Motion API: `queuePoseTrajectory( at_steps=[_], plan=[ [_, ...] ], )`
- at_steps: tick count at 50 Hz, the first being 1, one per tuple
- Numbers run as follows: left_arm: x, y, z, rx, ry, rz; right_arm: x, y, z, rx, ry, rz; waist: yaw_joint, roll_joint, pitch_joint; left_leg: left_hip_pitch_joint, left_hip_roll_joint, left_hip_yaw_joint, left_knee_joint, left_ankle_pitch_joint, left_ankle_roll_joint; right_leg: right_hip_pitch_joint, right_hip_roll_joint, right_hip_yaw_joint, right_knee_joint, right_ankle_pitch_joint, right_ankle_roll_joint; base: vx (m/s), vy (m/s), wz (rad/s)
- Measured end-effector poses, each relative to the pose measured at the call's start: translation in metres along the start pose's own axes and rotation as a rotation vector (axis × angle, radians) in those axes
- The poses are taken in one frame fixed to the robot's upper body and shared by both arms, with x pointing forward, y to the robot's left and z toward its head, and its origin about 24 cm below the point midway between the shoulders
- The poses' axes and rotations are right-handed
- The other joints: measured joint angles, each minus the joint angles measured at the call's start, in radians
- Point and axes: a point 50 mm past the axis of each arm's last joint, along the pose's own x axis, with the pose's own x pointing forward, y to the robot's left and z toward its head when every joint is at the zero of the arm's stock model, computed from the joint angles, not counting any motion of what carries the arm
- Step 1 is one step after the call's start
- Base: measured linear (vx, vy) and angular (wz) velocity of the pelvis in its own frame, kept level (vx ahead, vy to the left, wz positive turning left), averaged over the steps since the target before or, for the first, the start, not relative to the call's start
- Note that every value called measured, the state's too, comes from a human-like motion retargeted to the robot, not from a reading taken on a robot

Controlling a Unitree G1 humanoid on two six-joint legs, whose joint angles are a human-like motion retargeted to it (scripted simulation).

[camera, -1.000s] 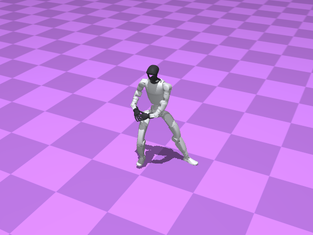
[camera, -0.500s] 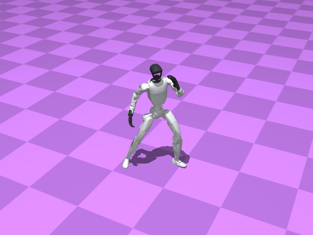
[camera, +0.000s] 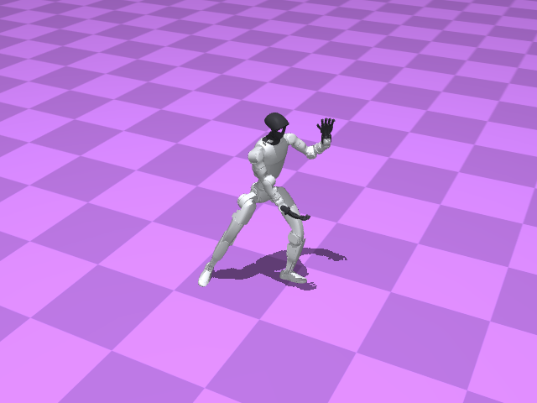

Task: Kungfu

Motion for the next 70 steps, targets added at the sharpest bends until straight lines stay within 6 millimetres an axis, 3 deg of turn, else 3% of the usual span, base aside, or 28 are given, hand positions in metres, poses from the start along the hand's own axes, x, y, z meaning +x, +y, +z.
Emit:
queuePoseTrajectory(
  at_steps=[5, 8, 11, 14, 15, 18, 20, 23, 25, 26, 29, 30, 33, 38, 39, 41, 42, 48, 52, 56, 60, 62, 66, 70],
  plan=[
    [-0.027, 0.019, -0.020, 0.077, 0.130, 0.009, 0.012, 0.022, 0.032, -0.205, -0.065, 0.105, -0.033, -0.012, 0.013, 0.033, 0.034, 0.017, -0.034, 0.059, -0.011, -0.044, -0.021, 0.057, 0.040, -0.068, 0.150, -0.27, -0.27, -0.73],
    [-0.059, 0.035, -0.034, 0.115, 0.275, -0.007, 0.021, 0.048, 0.068, -0.309, -0.157, 0.226, -0.050, -0.005, 0.019, 0.083, 0.066, 0.020, -0.085, 0.110, -0.033, -0.082, -0.031, 0.092, 0.085, -0.114, 0.208, -0.37, -0.35, -1.01],
    [-0.109, 0.053, -0.045, 0.158, 0.481, -0.057, 0.021, 0.084, 0.119, -0.404, -0.318, 0.355, -0.055, 0.011, 0.024, 0.172, 0.123, 0.020, -0.170, 0.177, -0.081, -0.147, -0.020, 0.163, 0.162, -0.174, 0.196, -0.31, -0.41, -1.34],
    [-0.183, 0.080, -0.049, 0.198, 0.834, -0.064, 0.001, 0.126, 0.183, -0.507, -0.539, 0.491, -0.064, 0.027, 0.026, 0.308, 0.208, 0.026, -0.300, 0.270, -0.170, -0.226, 0.010, 0.243, 0.273, -0.238, 0.166, -0.26, -0.57, -1.59],
    [-0.212, 0.090, -0.047, 0.208, 0.980, -0.049, -0.013, 0.142, 0.205, -0.541, -0.630, 0.539, -0.071, 0.028, 0.025, 0.365, 0.238, 0.034, -0.352, 0.308, -0.207, -0.250, 0.022, 0.270, 0.311, -0.262, 0.157, -0.48, -0.85, -1.25],
    [-0.307, 0.099, -0.020, 0.176, 1.428, 0.058, -0.085, 0.178, 0.273, -0.712, -1.013, 0.612, -0.153, -0.034, -0.005, 0.498, 0.204, 0.068, -0.511, 0.400, -0.209, -0.332, -0.024, 0.309, 0.429, -0.340, 0.175, -0.33, -0.82, -0.83],
    [-0.367, 0.103, 0.013, 0.067, 1.703, 0.226, -0.148, 0.189, 0.306, -0.840, -1.289, 0.577, -0.203, -0.064, -0.029, 0.566, 0.218, 0.059, -0.584, 0.424, -0.209, -0.371, -0.025, 0.309, 0.509, -0.418, 0.161, -0.07, -0.93, -0.87],
    [-0.431, 0.101, 0.083, -0.378, 1.939, 0.606, -0.261, 0.181, 0.335, -0.929, -1.750, 0.447, -0.275, -0.081, -0.066, 0.637, 0.270, 0.052, -0.663, 0.378, -0.209, -0.436, 0.013, 0.301, 0.627, -0.512, 0.135, -0.04, -0.94, -0.77],
    [-0.457, 0.099, 0.129, -0.595, 1.960, 0.916, -0.339, 0.174, 0.335, -0.955, -2.069, 0.378, -0.338, -0.082, -0.090, 0.643, 0.282, 0.110, -0.707, 0.377, -0.209, -0.504, 0.003, 0.301, 0.711, -0.574, 0.119, -0.10, -0.57, -0.33],
    [-0.466, 0.097, 0.147, -0.609, 1.981, 1.063, -0.367, 0.174, 0.329, -0.975, -2.207, 0.353, -0.383, -0.082, -0.100, 0.634, 0.272, 0.131, -0.719, 0.384, -0.209, -0.538, -0.019, 0.308, 0.740, -0.590, 0.116, -0.22, -0.53, -0.11],
    [-0.482, 0.099, 0.179, -0.585, 2.057, 1.366, -0.424, 0.177, 0.299, -1.126, -2.485, 0.237, -0.514, -0.056, -0.108, 0.576, 0.260, 0.114, -0.717, 0.394, -0.209, -0.619, -0.038, 0.321, 0.809, -0.631, 0.106, -0.28, -0.37, 0.02],
    [-0.485, 0.101, 0.181, -0.579, 2.098, 1.389, -0.436, 0.179, 0.287, -1.211, -2.534, 0.172, -0.550, -0.041, -0.099, 0.556, 0.267, 0.100, -0.709, 0.389, -0.209, -0.631, -0.032, 0.318, 0.818, -0.639, 0.100, -0.32, -0.22, -0.11],
    [-0.485, 0.084, 0.175, -0.646, 2.252, 1.172, -0.449, 0.180, 0.259, -1.430, -2.590, -0.025, -0.580, -0.014, -0.074, 0.567, 0.265, 0.084, -0.704, 0.341, -0.209, -0.666, -0.015, 0.351, 0.816, -0.647, 0.073, -0.37, -0.11, -0.55],
    [-0.477, 0.062, 0.157, -0.866, 2.366, 0.736, -0.436, 0.179, 0.230, -1.495, -2.743, -0.210, -0.579, -0.015, -0.070, 0.610, 0.104, -0.080, -0.661, 0.160, -0.209, -0.731, -0.043, 0.487, 0.744, -0.570, 0.071, -0.15, 0.35, -0.92],
    [-0.476, 0.059, 0.155, -0.891, 2.378, 0.670, -0.431, 0.179, 0.230, 1.511, 2.732, 0.229, -0.573, -0.014, -0.066, 0.623, 0.075, -0.109, -0.649, 0.127, -0.209, -0.734, -0.046, 0.510, 0.718, -0.548, 0.071, -0.03, 0.48, -1.10],
    [-0.474, 0.054, 0.151, -0.916, 2.392, 0.555, -0.421, 0.180, 0.234, 1.543, 2.715, 0.269, -0.552, -0.015, -0.056, 0.656, 0.023, -0.147, -0.630, 0.071, -0.209, -0.739, -0.050, 0.556, 0.664, -0.499, 0.069, -0.03, 0.51, -1.27],
    [-0.473, 0.052, 0.149, -0.921, 2.396, 0.505, -0.417, 0.180, 0.237, -1.547, -2.707, -0.270, -0.540, -0.017, -0.050, 0.673, -0.001, -0.162, -0.622, 0.045, -0.209, -0.740, -0.051, 0.576, 0.636, -0.474, 0.069, -0.01, 0.44, -1.29],
    [-0.470, 0.052, 0.145, -0.932, 2.431, 0.240, -0.409, 0.183, 0.252, -1.377, -2.628, -0.035, -0.510, -0.029, -0.010, 0.714, -0.115, -0.176, -0.588, -0.011, -0.209, -0.736, -0.097, 0.644, 0.468, -0.309, 0.087, -0.05, 0.55, -0.88],
    [-0.472, 0.073, 0.153, -0.903, 2.477, 0.116, -0.402, 0.184, 0.262, -1.328, -2.564, 0.026, -0.522, -0.045, 0.033, 0.731, -0.138, -0.134, -0.579, -0.034, -0.209, -0.706, -0.119, 0.630, 0.352, -0.197, 0.093, -0.10, 0.38, -0.61],
    [-0.477, 0.118, 0.167, -0.736, 2.581, 0.120, -0.398, 0.186, 0.268, -1.317, -2.536, 0.043, -0.517, -0.079, 0.069, 0.768, -0.147, -0.098, -0.585, -0.052, -0.209, -0.667, -0.134, 0.587, 0.246, -0.107, 0.085, -0.08, 0.12, -0.70],
    [-0.475, 0.176, 0.189, -0.463, 2.699, 0.195, -0.394, 0.186, 0.272, -1.326, -2.506, 0.041, -0.523, -0.108, 0.075, 0.788, -0.135, -0.061, -0.597, -0.068, -0.209, -0.634, -0.143, 0.505, 0.164, -0.051, 0.079, -0.01, -0.03, -0.50],
    [-0.470, 0.201, 0.194, -0.296, 2.719, 0.137, -0.393, 0.185, 0.274, -1.335, -2.499, 0.021, -0.532, -0.121, 0.080, 0.797, -0.139, -0.051, -0.601, -0.073, -0.209, -0.617, -0.160, 0.455, 0.134, -0.001, 0.106, 0.01, -0.02, -0.33],
    [-0.461, 0.233, 0.194, 0.024, 2.741, -0.251, -0.389, 0.185, 0.277, -1.402, -2.465, -0.050, -0.554, -0.127, 0.070, 0.788, -0.136, -0.031, -0.598, -0.082, -0.209, -0.633, -0.195, 0.335, 0.140, 0.050, 0.165, 0.01, -0.11, -0.28],
    [-0.461, 0.237, 0.187, 0.168, 2.742, -0.626, -0.381, 0.187, 0.279, -1.507, -2.426, -0.130, -0.588, -0.102, 0.044, 0.773, -0.112, 0.015, -0.626, -0.077, -0.209, -0.713, -0.264, 0.098, 0.233, -0.004, 0.157, -0.02, -0.27, -0.44]
  ],
)
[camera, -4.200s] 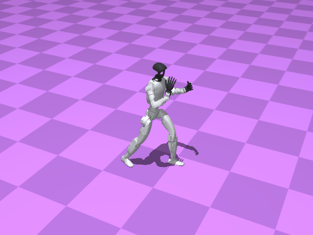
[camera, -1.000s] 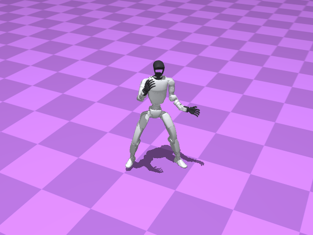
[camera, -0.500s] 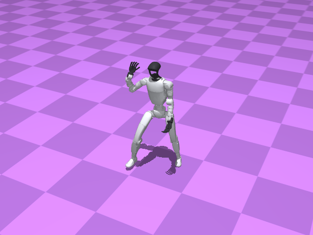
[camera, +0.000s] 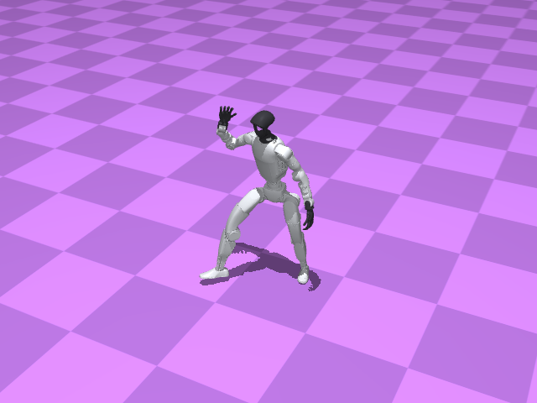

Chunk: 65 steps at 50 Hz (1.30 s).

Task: Kungfu

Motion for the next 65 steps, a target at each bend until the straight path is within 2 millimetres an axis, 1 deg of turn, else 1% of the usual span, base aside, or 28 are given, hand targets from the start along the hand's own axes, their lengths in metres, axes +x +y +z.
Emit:
queuePoseTrajectory(
  at_steps=[3, 5, 6, 8, 10, 13, 14, 15, 18, 20, 23, 25, 30, 35, 37, 40, 44, 45, 47, 48, 50, 52, 54, 57, 61, 62, 63, 65],
  plan=[
    [0.009, -0.016, 0.016, 0.166, 0.007, -0.073, -0.001, 0.011, -0.003, -0.053, -0.003, 0.068, -0.006, 0.030, -0.025, 0.004, 0.015, 0.046, -0.011, 0.012, 0.000, -0.059, -0.049, -0.149, 0.087, -0.143, -0.142, 0.08, -0.30, -0.85],
    [0.017, -0.030, 0.038, 0.288, -0.041, -0.114, -0.002, 0.020, -0.005, -0.088, -0.009, 0.112, -0.027, 0.063, -0.029, 0.012, 0.033, 0.055, -0.005, 0.035, 0.000, -0.100, -0.039, -0.127, 0.139, -0.148, -0.292, 0.17, -0.26, -0.51],
    [0.020, -0.036, 0.050, 0.346, -0.078, -0.117, -0.003, 0.024, -0.007, -0.093, -0.006, 0.129, -0.042, 0.076, -0.040, 0.015, 0.041, 0.064, -0.004, 0.067, 0.000, -0.141, -0.019, -0.092, 0.169, -0.183, -0.324, 0.25, -0.51, -0.49],
    [0.025, -0.051, 0.073, 0.452, -0.163, -0.122, -0.007, 0.032, -0.011, -0.090, 0.003, 0.164, -0.069, 0.083, -0.074, 0.027, 0.048, 0.091, 0.007, 0.148, 0.000, -0.248, 0.021, 0.067, 0.253, -0.254, -0.312, 0.30, -0.65, -0.67],
    [0.029, -0.078, 0.099, 0.542, -0.256, -0.148, -0.013, 0.042, -0.016, -0.080, 0.012, 0.199, -0.099, 0.084, -0.105, 0.046, 0.070, 0.129, 0.027, 0.280, 0.000, -0.302, 0.036, 0.151, 0.291, -0.291, -0.322, 0.29, -0.82, -0.81],
    [0.028, -0.141, 0.164, 0.646, -0.407, -0.236, -0.020, 0.071, -0.032, -0.114, -0.056, 0.261, -0.098, 0.051, -0.121, 0.109, 0.160, 0.129, 0.120, 0.531, 0.000, -0.266, 0.127, 0.134, 0.386, -0.452, -0.352, 0.38, -1.03, -1.81],
    [0.023, -0.158, 0.188, 0.685, -0.476, -0.253, -0.023, 0.082, -0.039, -0.132, -0.069, 0.295, -0.073, 0.042, -0.113, 0.128, 0.216, 0.081, 0.200, 0.588, 0.020, -0.218, 0.206, 0.117, 0.399, -0.503, -0.370, 0.58, -1.20, -2.98],
    [0.015, -0.174, 0.214, 0.725, -0.554, -0.259, -0.027, 0.094, -0.047, -0.151, -0.078, 0.337, -0.038, 0.037, -0.099, 0.147, 0.279, 0.021, 0.298, 0.635, 0.049, -0.160, 0.306, 0.098, 0.401, -0.550, -0.391, 0.54, -1.03, -3.30],
    [-0.030, -0.221, 0.306, 0.803, -0.870, -0.199, -0.029, 0.129, -0.064, -0.161, -0.094, 0.431, 0.041, -0.050, -0.122, 0.123, 0.118, -0.107, 0.489, 0.575, 0.009, -0.080, 0.428, 0.189, 0.364, -0.578, -0.420, 0.46, -0.62, -3.11],
    [-0.073, -0.242, 0.360, 0.785, -1.078, -0.121, -0.024, 0.155, -0.069, -0.137, -0.129, 0.472, 0.055, -0.106, -0.142, 0.086, 0.006, -0.086, 0.571, 0.521, 0.000, -0.036, 0.445, 0.274, 0.360, -0.596, -0.407, 0.51, -0.33, -2.49],
    [-0.137, -0.251, 0.420, 0.647, -1.318, 0.004, -0.007, 0.189, -0.066, -0.161, -0.241, 0.580, 0.055, -0.096, -0.141, -0.039, 0.103, -0.115, 0.726, 0.349, 0.000, 0.110, 0.596, 0.311, 0.282, -0.620, -0.432, 0.60, -0.53, -2.25],
    [-0.178, -0.255, 0.448, 0.544, -1.436, 0.049, 0.004, 0.204, -0.064, -0.229, -0.317, 0.643, 0.059, -0.082, -0.139, -0.145, 0.167, -0.144, 0.791, 0.244, 0.048, 0.209, 0.685, 0.348, 0.203, -0.609, -0.442, 0.72, -0.48, -2.01],
    [-0.253, -0.261, 0.485, 0.432, -1.602, 0.047, 0.024, 0.228, -0.041, -0.298, -0.534, 0.700, 0.077, -0.076, -0.164, -0.362, 0.109, -0.267, 0.699, 0.149, 0.092, 0.410, 0.802, 0.521, 0.053, -0.565, -0.431, 0.73, -0.31, -1.73],
    [-0.308, -0.262, 0.504, 0.587, -1.697, 0.223, 0.035, 0.237, -0.013, -0.341, -0.782, 0.662, 0.107, -0.087, -0.190, -0.466, 0.023, -0.292, 0.367, 0.198, 0.177, 0.581, 0.869, 0.712, 0.003, -0.584, -0.413, 0.75, -0.25, -1.74],
    [-0.327, -0.264, 0.506, 0.690, -1.700, 0.340, 0.038, 0.237, -0.005, -0.380, -0.857, 0.630, 0.117, -0.070, -0.186, -0.458, 0.018, -0.291, 0.183, 0.232, 0.164, 0.645, 0.901, 0.753, 0.007, -0.603, -0.404, 0.82, -0.21, -1.77],
    [-0.356, -0.270, 0.504, 0.808, -1.734, 0.464, 0.042, 0.238, 0.001, -0.422, -0.893, 0.578, 0.132, -0.043, -0.161, -0.425, 0.049, -0.304, -0.004, 0.205, 0.096, 0.741, 0.929, 0.803, 0.038, -0.639, -0.405, 0.78, -0.13, -2.11],
    [-0.386, -0.272, 0.497, 0.895, -1.807, 0.494, 0.044, 0.239, -0.002, -0.448, -0.791, 0.604, 0.156, 0.009, -0.151, -0.319, 0.118, -0.253, 0.033, 0.177, 0.066, 0.802, 0.910, 0.882, 0.155, -0.689, -0.434, 0.62, 0.06, -2.91],
    [-0.390, -0.273, 0.494, 0.907, -1.829, 0.500, 0.045, 0.238, -0.004, -0.461, -0.766, 0.609, 0.163, 0.026, -0.151, -0.288, 0.136, -0.177, 0.052, 0.197, 0.067, 0.807, 0.895, 0.912, 0.193, -0.700, -0.431, 0.43, 0.28, -3.11],
    [-0.399, -0.274, 0.487, 0.972, -1.888, 0.540, 0.043, 0.231, -0.011, -0.521, -0.723, 0.591, 0.120, 0.072, -0.160, -0.271, 0.153, -0.185, 0.091, 0.341, 0.043, 0.779, 0.862, 0.905, 0.230, -0.691, -0.380, 0.34, 0.31, -2.09],
    [-0.396, -0.271, 0.484, 1.041, -1.886, 0.585, 0.037, 0.231, -0.012, -0.541, -0.694, 0.565, 0.051, 0.110, -0.173, -0.360, 0.151, -0.258, 0.199, 0.335, 0.034, 0.756, 0.851, 0.867, 0.213, -0.652, -0.345, 0.21, 0.24, -1.99],
    [-0.380, -0.263, 0.479, 1.185, -1.843, 0.680, 0.025, 0.239, -0.013, -0.538, -0.625, 0.523, 0.065, 0.108, -0.171, -0.305, 0.169, -0.128, 0.243, 0.313, 0.043, 0.698, 0.732, 0.899, 0.287, -0.609, -0.251, 0.05, 0.33, -3.40],
    [-0.367, -0.263, 0.473, 1.312, -1.796, 0.724, 0.009, 0.247, -0.017, -0.449, -0.524, 0.553, 0.016, 0.167, -0.108, -0.255, 0.245, -0.001, 0.255, 0.271, 0.054, 0.654, 0.661, 0.761, 0.277, -0.532, -0.166, -0.32, 0.51, -2.82],
    [-0.338, -0.252, 0.473, 1.438, -1.652, 0.699, -0.014, 0.265, -0.009, -0.308, -0.471, 0.618, -0.010, 0.204, -0.070, -0.219, 0.265, 0.099, 0.272, 0.253, 0.070, 0.582, 0.562, 0.619, 0.275, -0.453, -0.125, -0.37, 0.52, -3.19],
    [-0.263, -0.224, 0.462, 1.705, -1.286, 0.581, -0.057, 0.297, 0.011, -0.127, -0.419, 0.705, -0.004, 0.228, -0.051, -0.100, 0.240, 0.285, 0.209, 0.273, 0.059, 0.439, 0.388, 0.453, 0.290, -0.395, -0.109, -0.28, 0.40, -3.98],
    [-0.143, -0.175, 0.411, 2.071, -0.579, 0.313, -0.143, 0.337, 0.054, 0.181, -0.213, 0.868, -0.009, 0.287, -0.019, 0.030, 0.177, 0.400, 0.112, 0.342, 0.015, 0.294, 0.247, 0.240, 0.254, -0.413, -0.248, -0.15, 0.25, -3.67],
    [-0.116, -0.162, 0.391, 2.141, -0.402, 0.230, -0.168, 0.343, 0.071, 0.273, -0.154, 0.919, -0.003, 0.301, -0.011, 0.041, 0.154, 0.375, 0.104, 0.369, 0.004, 0.251, 0.236, 0.258, 0.240, -0.402, -0.263, -0.28, 0.13, -3.63],
    [-0.091, -0.151, 0.369, 2.204, -0.233, 0.135, -0.191, 0.347, 0.091, 0.370, -0.090, 0.968, 0.000, 0.307, -0.006, 0.037, 0.114, 0.326, 0.103, 0.397, 0.001, 0.186, 0.237, 0.351, 0.228, -0.383, -0.230, -0.25, 0.26, -3.51],
    [-0.053, -0.129, 0.324, 2.306, 0.056, -0.052, -0.234, 0.345, 0.132, 0.566, 0.054, 1.051, 0.013, 0.331, 0.028, 0.024, 0.061, 0.167, 0.122, 0.433, 0.000, 0.046, 0.317, 0.589, 0.228, -0.376, -0.198, -0.26, 0.23, -3.81]
  ],
)
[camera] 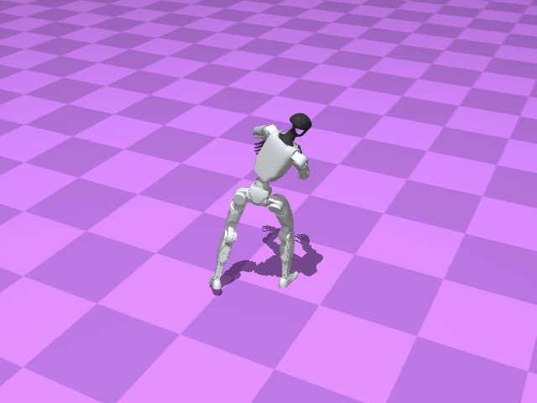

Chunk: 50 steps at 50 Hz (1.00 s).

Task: Kungfu

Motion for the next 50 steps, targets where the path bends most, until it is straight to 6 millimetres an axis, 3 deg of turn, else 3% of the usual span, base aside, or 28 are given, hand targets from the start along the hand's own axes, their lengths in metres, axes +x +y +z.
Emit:
queuePoseTrajectory(
  at_steps=[3, 5, 7, 10, 12, 15, 18, 24, 30, 35, 39, 42, 45, 47, 50],
  plan=[
    [0.045, -0.071, 0.029, 0.082, -0.112, -0.307, -0.024, 0.062, 0.050, 0.379, 0.080, 0.063, 0.149, 0.011, 0.080, 0.057, -0.105, -0.216, 0.014, -0.063, 0.000, -0.189, 0.095, 0.091, 0.005, 0.078, -0.056, -0.14, 0.14, -5.62],
    [0.066, -0.126, 0.053, 0.115, -0.200, -0.523, -0.040, 0.087, 0.086, 0.589, 0.079, 0.109, 0.244, 0.013, 0.145, 0.132, -0.161, -0.314, -0.018, -0.127, 0.000, -0.294, 0.205, 0.115, 0.023, 0.131, -0.075, -0.09, 0.08, -5.88],
    [0.074, -0.174, 0.077, 0.165, -0.273, -0.729, -0.051, 0.102, 0.114, 0.694, 0.062, 0.160, 0.274, 0.029, 0.201, 0.194, -0.173, -0.384, -0.044, -0.220, 0.000, -0.385, 0.358, 0.177, 0.055, 0.156, -0.077, -0.08, 0.05, -4.30],
    [0.072, -0.217, 0.112, 0.217, -0.374, -0.940, -0.053, 0.104, 0.133, 0.679, -0.101, 0.243, 0.254, 0.039, 0.260, 0.176, -0.204, -0.437, -0.002, -0.348, 0.000, -0.485, 0.434, 0.197, 0.104, 0.161, -0.056, -0.15, 0.21, -2.09],
    [0.069, -0.223, 0.129, 0.169, -0.472, -0.997, -0.059, 0.103, 0.124, 0.647, -0.156, 0.333, 0.233, 0.035, 0.254, 0.147, -0.199, -0.403, -0.004, -0.415, 0.000, -0.535, 0.427, 0.185, 0.128, 0.156, -0.065, -0.17, -0.14, 0.07],
    [0.070, -0.208, 0.130, 0.039, -0.542, -0.939, -0.067, 0.109, 0.120, 0.701, -0.053, 0.383, 0.171, 0.073, 0.252, 0.120, -0.073, -0.370, -0.018, -0.506, 0.000, -0.542, 0.411, 0.093, 0.116, 0.135, -0.103, -0.12, -0.43, 1.13],
    [0.072, -0.185, 0.117, -0.013, -0.508, -0.843, -0.062, 0.101, 0.107, 0.749, 0.033, 0.290, 0.121, 0.099, 0.271, 0.097, -0.002, -0.383, 0.013, -0.564, 0.022, -0.496, 0.409, 0.067, 0.083, 0.127, -0.111, -0.10, -0.16, 1.33],
    [0.070, -0.144, 0.102, 0.007, -0.444, -0.692, -0.053, 0.081, 0.069, 0.647, 0.075, 0.247, 0.026, 0.057, 0.281, 0.038, 0.044, -0.471, 0.035, -0.510, 0.006, -0.367, 0.294, 0.056, 0.034, 0.090, -0.066, -0.17, -0.06, 1.83],
    [0.074, -0.112, 0.106, -0.202, -0.416, -0.423, -0.059, 0.075, 0.048, 0.633, 0.135, 0.325, 0.012, -0.016, 0.245, 0.045, 0.056, -0.446, 0.003, -0.443, 0.020, -0.206, 0.180, 0.001, -0.033, 0.095, -0.035, -0.06, -0.04, 1.47],
    [0.088, -0.109, 0.130, -0.503, -0.318, -0.190, -0.058, 0.065, 0.024, 0.766, 0.266, 0.381, -0.033, -0.072, 0.226, 0.004, 0.084, -0.340, 0.034, -0.401, 0.005, -0.036, 0.075, -0.085, -0.107, 0.094, 0.001, 0.01, 0.14, 1.84],
    [0.090, -0.110, 0.154, -0.761, -0.294, -0.177, -0.061, 0.043, 0.004, 0.777, 0.294, 0.310, -0.026, -0.127, 0.195, -0.060, 0.101, -0.228, 0.132, -0.392, 0.027, 0.099, -0.003, -0.170, -0.190, 0.141, 0.016, 0.11, 0.22, 1.63],
    [0.086, -0.099, 0.169, -0.918, -0.359, -0.183, -0.068, 0.027, -0.011, 0.774, 0.338, 0.231, -0.004, -0.164, 0.179, -0.140, 0.119, -0.144, 0.264, -0.399, 0.064, 0.198, -0.055, -0.249, -0.259, 0.165, 0.039, 0.15, 0.46, 1.45],
    [0.081, -0.085, 0.176, -0.978, -0.450, -0.182, -0.078, 0.014, -0.027, 0.813, 0.419, 0.109, 0.016, -0.189, 0.162, -0.217, 0.151, -0.056, 0.392, -0.454, 0.141, 0.281, -0.090, -0.322, -0.315, 0.177, 0.052, 0.14, 0.29, 1.42],
    [0.078, -0.077, 0.177, -0.972, -0.502, -0.165, -0.087, 0.002, -0.040, 0.832, 0.474, 0.002, 0.036, -0.193, 0.151, -0.272, 0.153, -0.112, 0.450, -0.496, 0.133, 0.321, -0.091, -0.364, -0.341, 0.180, 0.045, 0.34, 0.76, 1.18],
    [0.076, -0.067, 0.173, -0.962, -0.531, -0.122, -0.108, -0.014, -0.058, 0.806, 0.566, -0.136, 0.094, -0.204, 0.137, -0.348, 0.079, -0.274, 0.534, -0.570, 0.091, 0.369, -0.081, -0.380, -0.386, 0.178, 0.013, 0.32, 0.70, 0.81]
  ],
)
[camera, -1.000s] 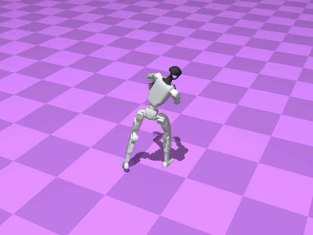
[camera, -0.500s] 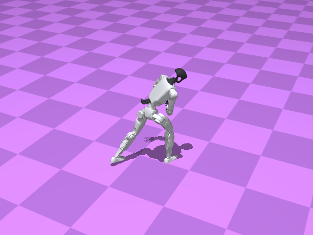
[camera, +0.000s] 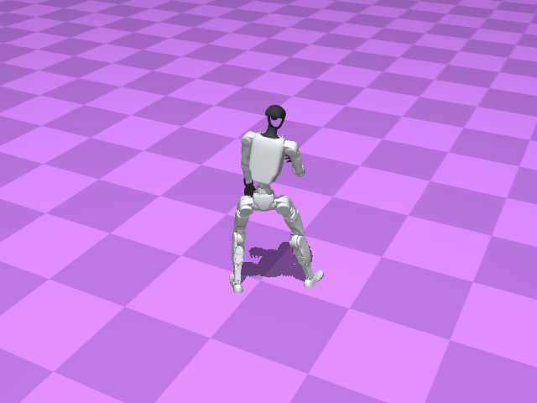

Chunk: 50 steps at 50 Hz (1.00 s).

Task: Kungfu

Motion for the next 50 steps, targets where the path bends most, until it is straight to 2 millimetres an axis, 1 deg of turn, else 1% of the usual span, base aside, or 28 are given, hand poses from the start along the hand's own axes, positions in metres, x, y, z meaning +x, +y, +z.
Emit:
queuePoseTrajectory(
  at_steps=[2, 5, 7, 10, 13, 15, 17, 19, 21, 23, 25, 28, 30, 32, 33, 35, 36, 37, 38, 39, 40, 41, 42, 43, 45, 47, 48, 50],
  plan=[
    [-0.003, 0.007, 0.003, 0.006, -0.044, 0.013, -0.011, -0.017, -0.007, -0.008, 0.037, -0.103, 0.028, 0.002, -0.009, -0.043, 0.006, -0.017, 0.046, -0.022, 0.020, 0.030, 0.012, -0.022, -0.027, -0.025, -0.034, 0.26, 0.74, 0.93],
    [-0.008, 0.018, 0.005, -0.032, -0.098, -0.015, -0.031, -0.035, -0.025, 0.019, 0.139, -0.224, 0.093, -0.002, -0.024, -0.078, -0.014, -0.044, 0.082, -0.040, 0.046, 0.075, 0.040, -0.059, -0.077, -0.088, -0.110, 0.21, 0.63, 0.57],
    [-0.015, 0.029, 0.003, -0.122, -0.130, -0.045, -0.042, -0.042, -0.039, 0.094, 0.234, -0.277, 0.129, 0.005, -0.041, -0.100, -0.014, -0.072, 0.088, -0.044, 0.060, 0.084, 0.084, -0.057, -0.093, -0.133, -0.164, 0.18, 0.51, 0.38],
    [-0.029, 0.053, -0.003, -0.310, -0.232, -0.054, -0.057, -0.045, -0.059, 0.221, 0.368, -0.301, 0.150, 0.009, -0.058, -0.114, -0.028, -0.112, 0.057, -0.020, 0.085, 0.077, 0.140, 0.034, -0.079, -0.159, -0.224, 0.13, 0.33, 0.47],
    [-0.049, 0.083, -0.014, -0.494, -0.341, 0.003, -0.076, -0.045, -0.077, 0.302, 0.499, -0.313, 0.157, -0.013, -0.073, -0.088, -0.049, -0.115, -0.028, 0.021, 0.107, 0.063, 0.172, 0.155, -0.010, -0.111, -0.177, 0.11, 0.31, 0.62],
    [-0.062, 0.100, -0.019, -0.580, -0.419, 0.050, -0.093, -0.044, -0.086, 0.341, 0.571, -0.341, 0.157, -0.021, -0.088, -0.065, -0.048, -0.111, -0.101, 0.054, 0.120, 0.072, 0.193, 0.177, 0.028, -0.110, -0.161, 0.09, 0.23, 0.81],
    [-0.073, 0.113, -0.023, -0.642, -0.490, 0.089, -0.113, -0.045, -0.093, 0.378, 0.618, -0.387, 0.159, -0.024, -0.105, -0.037, -0.044, -0.110, -0.180, 0.086, 0.133, 0.091, 0.198, 0.158, 0.059, -0.117, -0.160, 0.11, 0.16, 0.84],
    [-0.082, 0.123, -0.027, -0.705, -0.564, 0.126, -0.134, -0.045, -0.097, 0.412, 0.653, -0.436, 0.158, -0.029, -0.118, 0.005, -0.054, -0.118, -0.267, 0.122, 0.146, 0.109, 0.204, 0.173, 0.099, -0.126, -0.156, 0.15, 0.10, 0.85],
    [-0.090, 0.129, -0.034, -0.776, -0.643, 0.169, -0.156, -0.045, -0.100, 0.440, 0.689, -0.472, 0.151, -0.035, -0.125, 0.061, -0.073, -0.123, -0.358, 0.161, 0.161, 0.119, 0.217, 0.224, 0.158, -0.139, -0.142, 0.17, 0.14, 0.82],
    [-0.097, 0.131, -0.045, -0.848, -0.707, 0.214, -0.180, -0.045, -0.102, 0.463, 0.729, -0.491, 0.134, -0.034, -0.128, 0.119, -0.096, -0.139, -0.442, 0.196, 0.173, 0.131, 0.241, 0.276, 0.224, -0.157, -0.116, 0.16, 0.15, 0.85],
    [-0.101, 0.129, -0.058, -0.909, -0.752, 0.250, -0.203, -0.042, -0.102, 0.495, 0.776, -0.497, 0.112, -0.031, -0.132, 0.168, -0.119, -0.162, -0.505, 0.222, 0.183, 0.145, 0.273, 0.312, 0.289, -0.181, -0.088, 0.15, 0.11, 0.91],
    [-0.101, 0.114, -0.081, -0.974, -0.761, 0.266, -0.241, -0.029, -0.102, 0.606, 0.852, -0.504, 0.077, -0.030, -0.145, 0.217, -0.158, -0.204, -0.562, 0.240, 0.202, 0.148, 0.345, 0.343, 0.389, -0.234, -0.055, 0.12, 0.04, 0.90],
    [-0.099, 0.097, -0.096, -1.014, -0.760, 0.247, -0.264, -0.011, -0.100, 0.730, 0.882, -0.504, 0.061, -0.040, -0.157, 0.239, -0.184, -0.225, -0.583, 0.245, 0.208, 0.131, 0.412, 0.373, 0.436, -0.279, -0.037, 0.09, -0.06, 0.62],
    [-0.094, 0.070, -0.110, -1.068, -0.776, 0.174, -0.280, 0.020, -0.097, 0.929, 0.882, -0.526, 0.056, -0.068, -0.176, 0.232, -0.211, -0.229, -0.571, 0.250, 0.200, 0.094, 0.486, 0.412, 0.456, -0.335, -0.020, 0.02, -0.15, 0.14],
    [-0.091, 0.053, -0.116, -1.104, -0.799, 0.115, -0.286, 0.038, -0.094, 1.048, 0.857, -0.546, 0.061, -0.089, -0.187, 0.221, -0.227, -0.219, -0.554, 0.249, 0.198, 0.075, 0.521, 0.433, 0.449, -0.368, -0.015, 0.02, -0.17, -0.25],
    [-0.083, 0.012, -0.122, -1.195, -0.867, -0.067, -0.294, 0.077, -0.083, 1.295, 0.770, -0.621, 0.083, -0.128, -0.211, 0.194, -0.257, -0.198, -0.516, 0.239, 0.193, 0.035, 0.567, 0.445, 0.392, -0.434, -0.006, 0.03, -0.16, -0.33],
    [-0.081, -0.009, -0.123, -1.251, -0.913, -0.168, -0.296, 0.097, -0.077, 1.421, 0.717, -0.676, 0.087, -0.157, -0.226, 0.188, -0.287, -0.190, -0.509, 0.230, 0.195, 0.026, 0.564, 0.429, 0.292, -0.439, -0.006, 0.03, -0.15, -0.12],
    [-0.079, -0.030, -0.125, -1.309, -0.960, -0.262, -0.298, 0.116, -0.069, 1.544, 0.655, -0.734, 0.089, -0.189, -0.243, 0.187, -0.319, -0.181, -0.506, 0.220, 0.197, 0.022, 0.547, 0.395, 0.181, -0.365, -0.046, 0.05, -0.15, 0.02],
    [-0.079, -0.053, -0.130, -1.372, -1.001, -0.345, -0.299, 0.135, -0.059, 1.666, 0.585, -0.798, 0.089, -0.229, -0.260, 0.196, -0.357, -0.170, -0.512, 0.206, 0.200, 0.028, 0.502, 0.325, 0.045, -0.133, -0.166, 0.05, -0.14, -0.97],
    [-0.078, -0.075, -0.134, -1.451, -1.044, -0.386, -0.297, 0.155, -0.050, 1.766, 0.524, -0.846, 0.130, -0.265, -0.289, 0.197, -0.375, -0.106, -0.518, 0.196, 0.200, 0.049, 0.482, 0.308, -0.015, -0.089, -0.220, 0.04, -0.11, -2.46],
    [-0.077, -0.098, -0.138, -1.540, -1.085, -0.403, -0.292, 0.174, -0.041, 1.855, 0.466, -0.889, 0.191, -0.300, -0.322, 0.193, -0.382, -0.014, -0.524, 0.186, 0.198, 0.076, 0.475, 0.318, -0.037, -0.138, -0.242, 0.10, -0.18, -1.77],
    [-0.076, -0.118, -0.140, -1.616, -1.101, -0.397, -0.291, 0.194, -0.031, 1.924, 0.427, -0.956, 0.134, -0.291, -0.334, 0.164, -0.409, -0.089, -0.501, 0.204, 0.202, 0.056, 0.472, 0.385, -0.024, -0.147, -0.180, 0.14, -0.23, -0.51],
    [-0.074, -0.137, -0.141, -1.690, -1.110, -0.381, -0.289, 0.212, -0.021, 1.981, 0.392, -1.023, 0.101, -0.285, -0.345, 0.144, -0.423, -0.129, -0.490, 0.218, 0.202, 0.041, 0.466, 0.435, -0.018, -0.149, -0.130, 0.12, -0.23, 0.40],
    [-0.070, -0.153, -0.138, -1.759, -1.104, -0.355, -0.286, 0.225, -0.014, 2.020, 0.370, -1.084, 0.117, -0.282, -0.358, 0.142, -0.412, -0.101, -0.503, 0.225, 0.197, 0.038, 0.457, 0.451, -0.030, -0.136, -0.107, -0.04, -0.08, -0.66],
    [-0.062, -0.167, -0.130, -1.825, -1.082, -0.308, -0.285, 0.234, -0.009, 2.059, 0.340, -1.213, 0.128, -0.272, -0.359, 0.170, -0.379, -0.040, -0.545, 0.232, 0.178, 0.065, 0.414, 0.309, -0.071, -0.103, -0.099, -0.26, 0.12, -0.70],
    [-0.064, -0.159, -0.132, -1.796, -1.090, -0.292, -0.285, 0.225, -0.016, 2.065, 0.333, -1.229, 0.051, -0.242, -0.330, 0.208, -0.390, -0.054, -0.588, 0.250, 0.195, 0.094, 0.443, 0.247, -0.094, -0.110, -0.131, -0.34, 0.19, 0.83],
    [-0.068, -0.152, -0.135, -1.762, -1.100, -0.306, -0.283, 0.218, -0.020, 2.061, 0.344, -1.174, 0.016, -0.226, -0.314, 0.216, -0.399, -0.071, -0.599, 0.260, 0.202, 0.100, 0.439, 0.233, -0.101, -0.107, -0.126, -0.28, 0.16, 0.77],
    [-0.077, -0.138, -0.141, -1.674, -1.099, -0.350, -0.281, 0.203, -0.026, 2.025, 0.386, -0.985, -0.015, -0.213, -0.301, 0.212, -0.397, -0.076, -0.600, 0.272, 0.189, 0.106, 0.431, 0.255, -0.111, -0.100, -0.110, -0.18, 0.11, 0.13]
  ],
)
